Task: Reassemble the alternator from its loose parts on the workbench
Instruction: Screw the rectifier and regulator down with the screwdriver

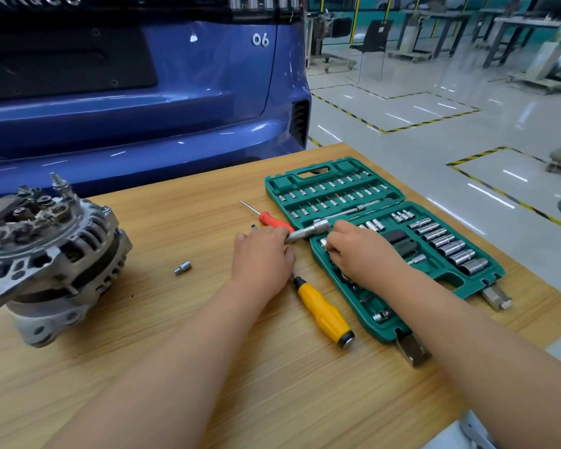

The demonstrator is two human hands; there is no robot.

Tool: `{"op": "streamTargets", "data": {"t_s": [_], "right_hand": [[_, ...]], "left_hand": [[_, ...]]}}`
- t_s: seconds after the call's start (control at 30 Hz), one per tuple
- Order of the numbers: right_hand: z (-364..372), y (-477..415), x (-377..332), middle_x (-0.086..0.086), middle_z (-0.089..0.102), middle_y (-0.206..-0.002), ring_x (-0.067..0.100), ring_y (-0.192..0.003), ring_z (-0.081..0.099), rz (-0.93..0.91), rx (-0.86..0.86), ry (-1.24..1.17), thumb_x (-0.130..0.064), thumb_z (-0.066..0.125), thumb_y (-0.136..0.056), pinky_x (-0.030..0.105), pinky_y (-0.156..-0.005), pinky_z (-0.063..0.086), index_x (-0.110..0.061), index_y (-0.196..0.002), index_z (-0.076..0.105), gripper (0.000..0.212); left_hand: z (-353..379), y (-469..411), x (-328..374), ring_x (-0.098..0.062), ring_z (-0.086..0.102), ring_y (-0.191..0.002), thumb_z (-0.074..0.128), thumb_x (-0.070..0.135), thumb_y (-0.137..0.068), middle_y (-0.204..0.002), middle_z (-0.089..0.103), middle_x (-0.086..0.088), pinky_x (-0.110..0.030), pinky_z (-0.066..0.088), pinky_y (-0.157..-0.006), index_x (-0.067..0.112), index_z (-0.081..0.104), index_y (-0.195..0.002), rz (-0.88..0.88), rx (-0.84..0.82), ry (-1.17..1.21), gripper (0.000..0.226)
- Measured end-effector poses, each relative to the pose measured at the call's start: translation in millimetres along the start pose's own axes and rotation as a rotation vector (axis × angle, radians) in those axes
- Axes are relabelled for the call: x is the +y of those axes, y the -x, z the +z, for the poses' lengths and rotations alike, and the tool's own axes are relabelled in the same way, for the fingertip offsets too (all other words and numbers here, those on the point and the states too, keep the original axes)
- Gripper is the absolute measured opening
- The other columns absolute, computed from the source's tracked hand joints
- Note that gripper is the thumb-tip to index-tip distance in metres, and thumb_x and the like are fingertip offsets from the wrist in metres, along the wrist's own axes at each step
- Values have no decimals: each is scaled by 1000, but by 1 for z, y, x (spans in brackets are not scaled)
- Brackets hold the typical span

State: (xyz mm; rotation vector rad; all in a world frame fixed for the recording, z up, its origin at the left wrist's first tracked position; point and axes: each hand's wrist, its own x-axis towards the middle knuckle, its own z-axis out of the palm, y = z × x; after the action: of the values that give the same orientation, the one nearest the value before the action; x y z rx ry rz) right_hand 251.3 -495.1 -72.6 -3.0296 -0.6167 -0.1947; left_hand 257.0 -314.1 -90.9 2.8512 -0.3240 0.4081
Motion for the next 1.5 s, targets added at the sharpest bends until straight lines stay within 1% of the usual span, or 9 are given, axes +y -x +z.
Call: {"op": "streamTargets", "data": {"t_s": [0.1,0.23,0.33,0.5,0.63,0.77,0.97,1.1,1.5], "right_hand": [[-9,-1,0,-3,55,-103,19,-92,55,18,-1,-52,-22,50,-98,31,-73,45,-17,-104,67,19],[-26,8,-22,-20,52,-96,-1,-83,51,56,150,-515,-33,63,-90,18,-75,44,-35,-112,61,22],[-29,10,-52,-26,39,-91,-9,-78,45,-61,30,-529,-41,67,-83,20,-70,37,-36,-120,58,38],[-30,1,-67,-29,45,-81,-22,-74,43,-55,102,-605,-32,73,-83,10,-65,32,-29,-107,65,25],[-28,-2,-66,-4,67,-68,2,-54,59,358,173,-1209,-11,61,-91,17,-53,49,-22,-102,61,16],[-23,1,-58,10,66,-81,14,-56,59,570,36,-1471,6,42,-90,27,-51,52,-10,-100,63,28],[-20,1,-47,6,54,-74,14,-50,46,596,8,-1361,2,37,-87,29,-47,40,-14,-91,63,31],[-23,5,-51,-11,55,-69,-1,-46,48,347,10,-925,-28,52,-94,15,-41,35,-31,-92,57,6],[-6,25,-107,4,61,-118,29,-102,62,-99,-154,41,-55,45,-94,36,-65,35,-20,-122,51,45]], "left_hand": [[-8,8,7,-16,55,-100,48,31,-96,-103,59,9,-34,37,-85,27,57,-126,-58,29,238,31],[-34,11,31,-3,50,-63,43,46,-99,-80,55,11,-22,38,-62,20,60,-118,-636,-203,1432,37],[-49,16,30,-16,56,-88,33,62,-96,-99,70,0,-34,43,-79,24,60,-113,-715,-433,1906,49],[-60,22,2,-28,63,-105,31,54,-100,-114,67,-7,-46,45,-101,21,56,-119,-613,-411,1711,46],[-43,28,-63,-24,53,-109,53,27,-96,-115,56,-1,-37,42,-96,20,56,-125,-502,101,531,30],[-27,34,-103,-33,40,-121,48,37,-97,-129,49,-11,-44,37,-101,17,55,-128,-534,-136,27,38],[-22,29,-93,-28,59,-97,48,23,-99,-107,62,-8,-32,42,-74,13,64,-104,-424,-35,161,20],[-28,11,-60,-20,61,-83,56,31,-95,-84,62,6,-30,43,-72,22,62,-90,-621,172,645,11],[-8,80,-57,-16,49,-76,60,10,-89,-78,53,7,-27,31,-69,17,60,-85,-204,238,421,8]]}}
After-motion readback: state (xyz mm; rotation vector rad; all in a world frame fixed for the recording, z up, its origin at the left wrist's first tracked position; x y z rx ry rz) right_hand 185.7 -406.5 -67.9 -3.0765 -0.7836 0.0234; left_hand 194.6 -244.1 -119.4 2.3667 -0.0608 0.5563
